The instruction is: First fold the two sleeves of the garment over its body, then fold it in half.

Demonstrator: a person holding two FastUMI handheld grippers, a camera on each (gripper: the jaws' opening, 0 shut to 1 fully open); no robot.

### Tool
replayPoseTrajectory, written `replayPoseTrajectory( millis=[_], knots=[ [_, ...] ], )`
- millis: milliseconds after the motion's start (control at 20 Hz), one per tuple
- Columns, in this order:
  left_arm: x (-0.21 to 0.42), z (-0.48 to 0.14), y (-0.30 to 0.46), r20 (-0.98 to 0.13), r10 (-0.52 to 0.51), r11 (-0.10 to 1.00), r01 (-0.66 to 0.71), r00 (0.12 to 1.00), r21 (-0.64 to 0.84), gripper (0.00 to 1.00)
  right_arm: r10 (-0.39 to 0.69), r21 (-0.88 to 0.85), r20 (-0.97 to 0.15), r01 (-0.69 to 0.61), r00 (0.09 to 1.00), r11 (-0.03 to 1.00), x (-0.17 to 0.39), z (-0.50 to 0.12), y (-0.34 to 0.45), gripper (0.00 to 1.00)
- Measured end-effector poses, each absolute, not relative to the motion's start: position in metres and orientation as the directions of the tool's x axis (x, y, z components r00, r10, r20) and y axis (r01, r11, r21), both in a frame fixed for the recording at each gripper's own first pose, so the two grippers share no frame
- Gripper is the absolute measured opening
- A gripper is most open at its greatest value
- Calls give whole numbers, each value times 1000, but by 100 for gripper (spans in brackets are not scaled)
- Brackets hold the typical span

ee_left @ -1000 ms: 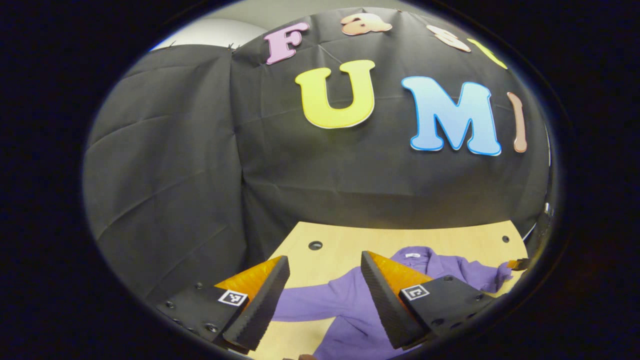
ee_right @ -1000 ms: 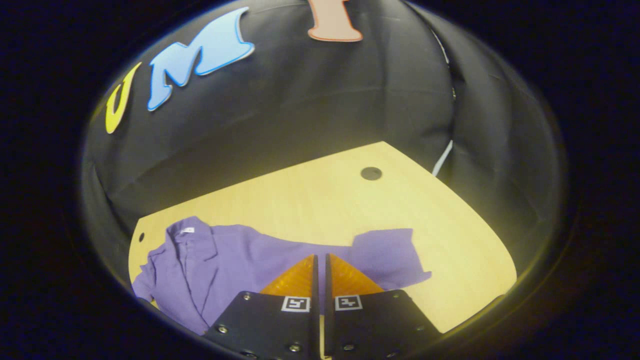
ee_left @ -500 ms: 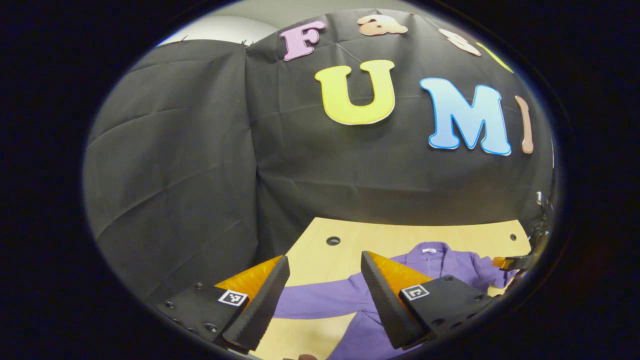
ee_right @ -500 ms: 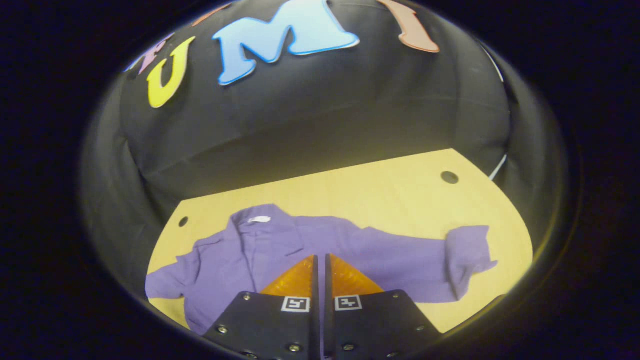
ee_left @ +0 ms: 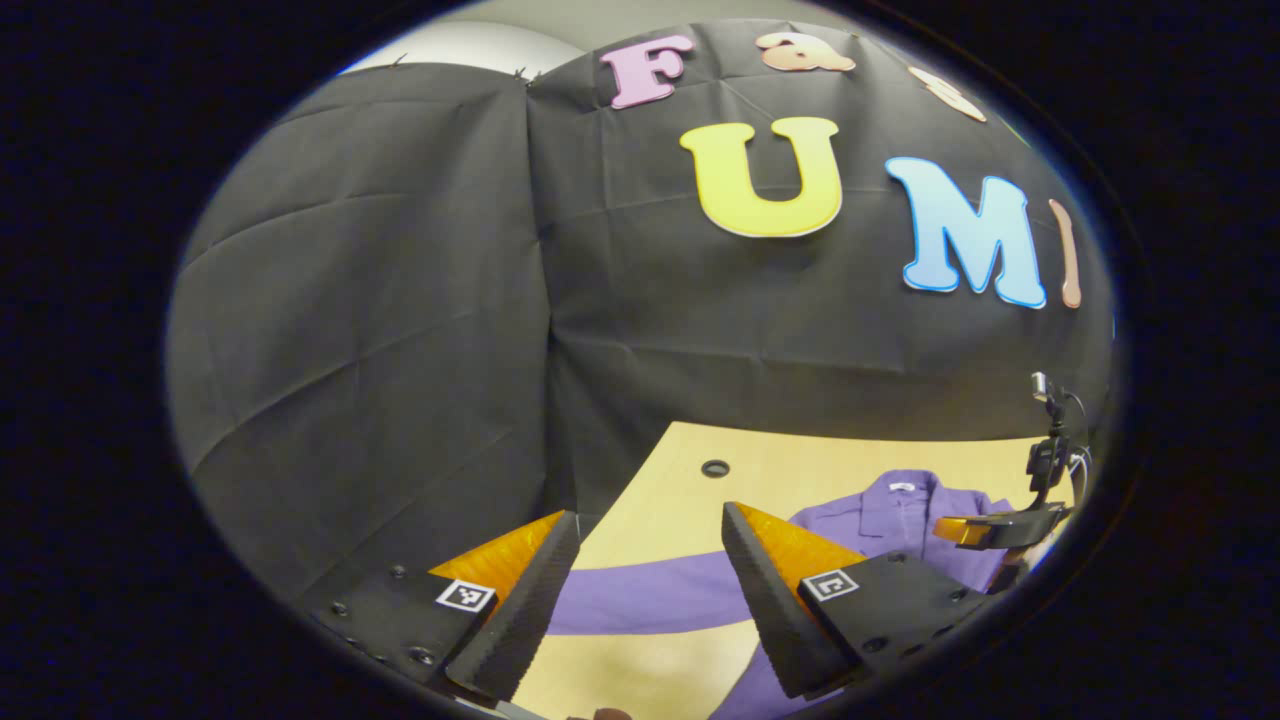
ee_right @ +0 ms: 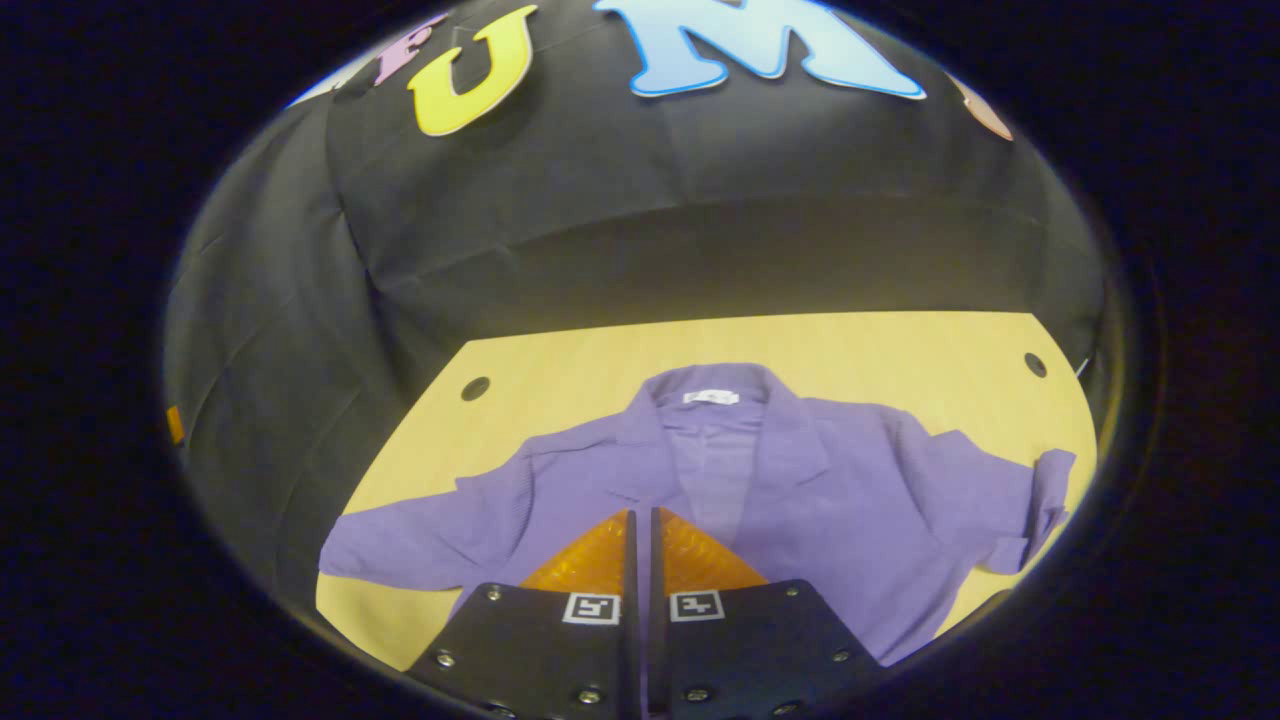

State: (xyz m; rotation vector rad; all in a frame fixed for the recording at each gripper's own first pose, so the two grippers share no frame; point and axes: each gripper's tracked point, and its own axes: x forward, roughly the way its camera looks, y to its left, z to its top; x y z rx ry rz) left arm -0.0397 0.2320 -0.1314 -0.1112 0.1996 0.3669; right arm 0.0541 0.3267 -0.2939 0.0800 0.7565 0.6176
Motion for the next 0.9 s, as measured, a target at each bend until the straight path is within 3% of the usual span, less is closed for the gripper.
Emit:
replayPoseTrajectory(
  millis=[100, 150, 450, 500, 650, 700, 750, 800, 900],
  knots=[
    [-41, -146, 248, -236, 354, 921, -381, 905, -80, 96, 565, 277, -627, -524, 536, 805, 44, -299, 348, 4],
    [-41, -152, 256, -244, 355, 919, -385, 902, -86, 100, 570, 274, -634, -537, 523, 798, 39, -302, 357, 4],
    [-26, -205, 292, -300, 334, 918, -381, 893, -110, 100, 570, 258, -672, -571, 473, 779, 16, -319, 392, 4],
    [-23, -216, 297, -312, 329, 919, -379, 891, -112, 96, 568, 257, -675, -572, 470, 779, 12, -319, 395, 4],
    [-14, -246, 308, -359, 317, 918, -380, 878, -118, 100, 558, 249, -687, -571, 465, 782, 9, -323, 400, 4],
    [-10, -258, 312, -378, 311, 918, -379, 872, -121, 91, 554, 246, -691, -570, 464, 784, 7, -325, 402, 4],
    [-6, -270, 313, -398, 300, 918, -376, 867, -126, 100, 551, 244, -695, -568, 462, 786, 7, -325, 402, 4],
    [-5, -281, 315, -423, 295, 916, -379, 857, -129, 100, 547, 242, -698, -566, 462, 788, 7, -326, 402, 7],
    [-3, -309, 323, -470, 292, 912, -391, 833, -127, 100, 539, 238, -703, -560, 465, 794, 6, -326, 400, 4]
  ],
)
